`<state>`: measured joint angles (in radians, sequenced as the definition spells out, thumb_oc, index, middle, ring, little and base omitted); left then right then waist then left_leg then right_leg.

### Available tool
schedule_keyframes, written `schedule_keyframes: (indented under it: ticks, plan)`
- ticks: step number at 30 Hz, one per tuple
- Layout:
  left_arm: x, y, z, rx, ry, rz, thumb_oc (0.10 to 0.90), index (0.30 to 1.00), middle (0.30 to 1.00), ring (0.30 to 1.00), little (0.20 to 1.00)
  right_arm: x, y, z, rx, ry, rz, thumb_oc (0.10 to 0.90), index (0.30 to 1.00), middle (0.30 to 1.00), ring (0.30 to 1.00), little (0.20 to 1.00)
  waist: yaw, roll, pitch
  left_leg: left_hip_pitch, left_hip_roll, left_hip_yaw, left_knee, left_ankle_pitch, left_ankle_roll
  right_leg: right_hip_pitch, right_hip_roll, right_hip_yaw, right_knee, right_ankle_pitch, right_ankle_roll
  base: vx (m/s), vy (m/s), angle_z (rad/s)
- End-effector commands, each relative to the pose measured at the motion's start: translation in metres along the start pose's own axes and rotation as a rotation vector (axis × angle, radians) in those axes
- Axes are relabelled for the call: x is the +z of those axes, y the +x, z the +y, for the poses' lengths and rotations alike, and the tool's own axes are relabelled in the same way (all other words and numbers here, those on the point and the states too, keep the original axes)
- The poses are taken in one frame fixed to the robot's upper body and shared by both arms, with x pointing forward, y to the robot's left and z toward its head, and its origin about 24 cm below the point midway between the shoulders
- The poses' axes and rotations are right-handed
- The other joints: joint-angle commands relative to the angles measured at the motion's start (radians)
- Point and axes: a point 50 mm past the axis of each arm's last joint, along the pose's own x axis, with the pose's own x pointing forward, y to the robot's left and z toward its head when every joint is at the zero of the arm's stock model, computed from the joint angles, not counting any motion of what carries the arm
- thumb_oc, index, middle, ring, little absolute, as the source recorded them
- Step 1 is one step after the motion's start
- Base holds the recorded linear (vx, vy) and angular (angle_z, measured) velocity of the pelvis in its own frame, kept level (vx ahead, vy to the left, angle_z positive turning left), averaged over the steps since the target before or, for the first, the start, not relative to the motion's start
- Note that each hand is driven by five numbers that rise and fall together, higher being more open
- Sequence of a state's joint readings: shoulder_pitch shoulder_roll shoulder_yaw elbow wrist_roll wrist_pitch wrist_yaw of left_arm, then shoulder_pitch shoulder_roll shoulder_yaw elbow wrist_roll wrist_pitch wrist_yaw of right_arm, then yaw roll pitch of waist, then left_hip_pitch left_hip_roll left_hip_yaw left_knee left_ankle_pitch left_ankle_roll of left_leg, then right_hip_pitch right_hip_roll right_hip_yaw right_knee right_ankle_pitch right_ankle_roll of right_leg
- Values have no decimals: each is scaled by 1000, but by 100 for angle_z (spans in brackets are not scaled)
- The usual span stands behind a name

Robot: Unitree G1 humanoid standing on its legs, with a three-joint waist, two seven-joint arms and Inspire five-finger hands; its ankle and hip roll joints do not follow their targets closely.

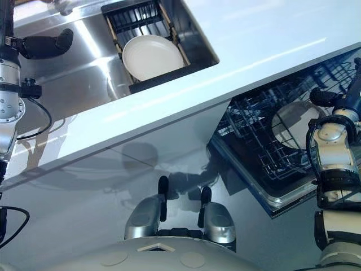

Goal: Pick up plates and place into dishwasher.

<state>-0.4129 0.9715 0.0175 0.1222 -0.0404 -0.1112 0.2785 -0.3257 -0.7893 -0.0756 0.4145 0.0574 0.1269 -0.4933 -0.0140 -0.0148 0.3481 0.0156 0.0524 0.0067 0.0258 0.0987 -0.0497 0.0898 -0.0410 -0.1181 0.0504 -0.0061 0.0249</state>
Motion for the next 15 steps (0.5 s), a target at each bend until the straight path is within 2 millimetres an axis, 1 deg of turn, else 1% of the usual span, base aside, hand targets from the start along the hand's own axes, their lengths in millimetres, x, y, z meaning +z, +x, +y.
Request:
schedule_keyframes:
  ticks: [1,3,6,7,9,11,15]
  plan:
    - [10,2,18,5,-1,-38,800,900,900,900,900,40,-2,-19,-45,121,-233,800,900,900,900,900,-44,45,-192,78,-50,70,-44,-106,18,-34,52,-22,152,-144,27,-62,122,-26]
    - [8,8,24,-53,27,3,800,900,900,900,900,45,-9,-17,-2,188,-270,800,900,900,900,900,-60,53,-201,86,-55,83,-43,-114,23,-39,47,-15,154,-139,38,-58,130,-27]
    - [1,23,34,-150,51,101,800,900,900,900,900,57,-20,-8,84,317,-328,800,900,900,900,900,-89,67,-215,95,-63,112,-44,-123,28,-48,38,-5,151,-123,59,-61,142,-19]
    - [0,25,34,-169,45,119,800,900,900,900,900,58,-22,-7,97,340,-333,800,900,900,900,900,-91,68,-217,97,-64,117,-45,-124,29,-49,37,-3,150,-120,61,-50,136,-33]
    - [-6,34,36,-216,47,197,800,900,900,900,900,67,-32,1,194,444,-384,800,900,900,900,900,-115,79,-223,102,-72,135,-48,-130,35,-57,33,6,143,-107,74,-45,146,-40]
    - [-15,37,36,-245,38,252,800,900,900,900,900,76,-43,8,294,522,-437,800,900,900,900,900,-131,84,-226,104,-77,151,-50,-133,40,-65,29,13,141,-93,84,-32,130,-33]
    - [-30,42,35,-293,25,362,800,900,900,900,900,91,-61,21,470,614,-503,800,900,900,900,900,-162,92,-234,105,-89,179,-51,-142,49,-85,21,27,139,-70,104,-15,132,-30]
